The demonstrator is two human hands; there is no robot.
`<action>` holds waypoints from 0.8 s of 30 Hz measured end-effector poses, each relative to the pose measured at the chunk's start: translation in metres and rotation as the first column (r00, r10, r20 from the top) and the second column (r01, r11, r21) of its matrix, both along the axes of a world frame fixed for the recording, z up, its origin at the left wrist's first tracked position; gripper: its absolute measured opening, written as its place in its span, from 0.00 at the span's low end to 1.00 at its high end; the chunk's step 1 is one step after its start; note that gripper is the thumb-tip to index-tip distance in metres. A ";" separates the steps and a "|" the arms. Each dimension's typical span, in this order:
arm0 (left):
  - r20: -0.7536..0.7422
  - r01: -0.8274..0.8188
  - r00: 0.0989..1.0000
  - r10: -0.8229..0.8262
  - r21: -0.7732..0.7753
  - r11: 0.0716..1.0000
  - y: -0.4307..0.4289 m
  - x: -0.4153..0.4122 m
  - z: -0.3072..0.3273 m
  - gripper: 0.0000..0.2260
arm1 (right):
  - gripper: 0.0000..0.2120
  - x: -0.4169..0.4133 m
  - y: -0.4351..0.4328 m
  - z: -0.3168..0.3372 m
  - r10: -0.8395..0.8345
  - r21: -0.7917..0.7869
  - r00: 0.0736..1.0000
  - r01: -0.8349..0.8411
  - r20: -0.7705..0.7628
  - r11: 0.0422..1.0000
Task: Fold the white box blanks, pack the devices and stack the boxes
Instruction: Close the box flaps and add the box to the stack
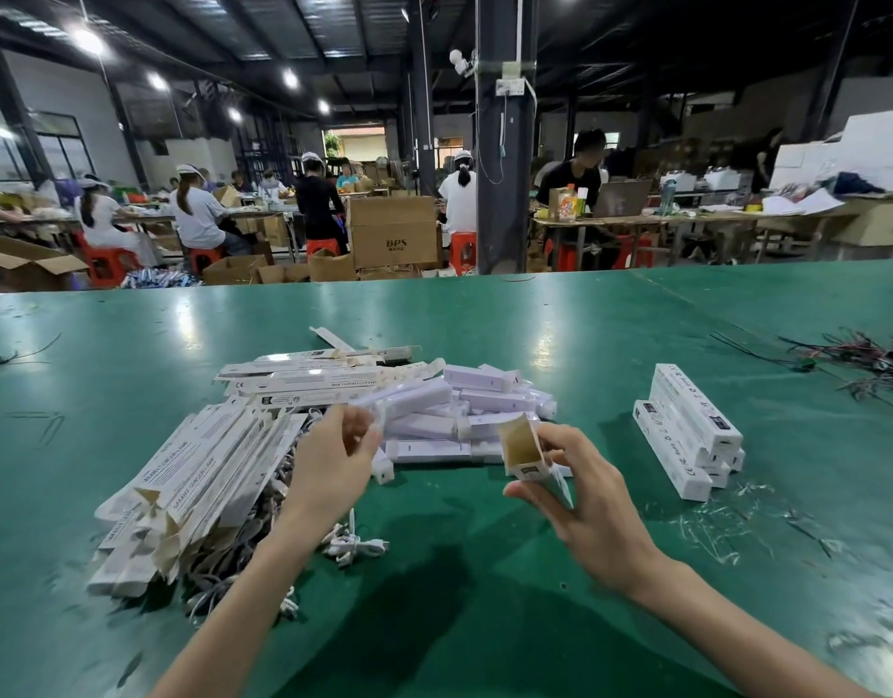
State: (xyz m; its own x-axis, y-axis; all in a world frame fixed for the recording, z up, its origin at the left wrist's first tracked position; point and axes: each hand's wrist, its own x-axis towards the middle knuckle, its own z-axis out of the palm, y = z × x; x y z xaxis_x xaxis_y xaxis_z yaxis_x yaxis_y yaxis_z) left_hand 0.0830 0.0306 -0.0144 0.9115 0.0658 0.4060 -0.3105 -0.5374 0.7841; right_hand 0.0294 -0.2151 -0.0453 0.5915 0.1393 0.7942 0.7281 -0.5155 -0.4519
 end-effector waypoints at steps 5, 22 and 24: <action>0.144 0.476 0.847 -0.511 -0.632 0.611 -0.027 -0.045 0.039 0.25 | 0.19 0.002 0.003 0.000 -0.014 0.026 1.000 0.014 0.000 1.000; 0.157 0.617 0.732 -0.663 -0.565 0.548 -0.056 -0.083 0.037 0.14 | 0.19 -0.001 0.005 0.003 -0.018 0.055 0.998 0.022 -0.066 0.998; 0.158 0.603 0.759 -0.631 -0.534 0.592 -0.057 -0.084 0.037 0.12 | 0.20 -0.001 0.004 0.003 -0.024 0.056 0.997 0.027 -0.068 0.998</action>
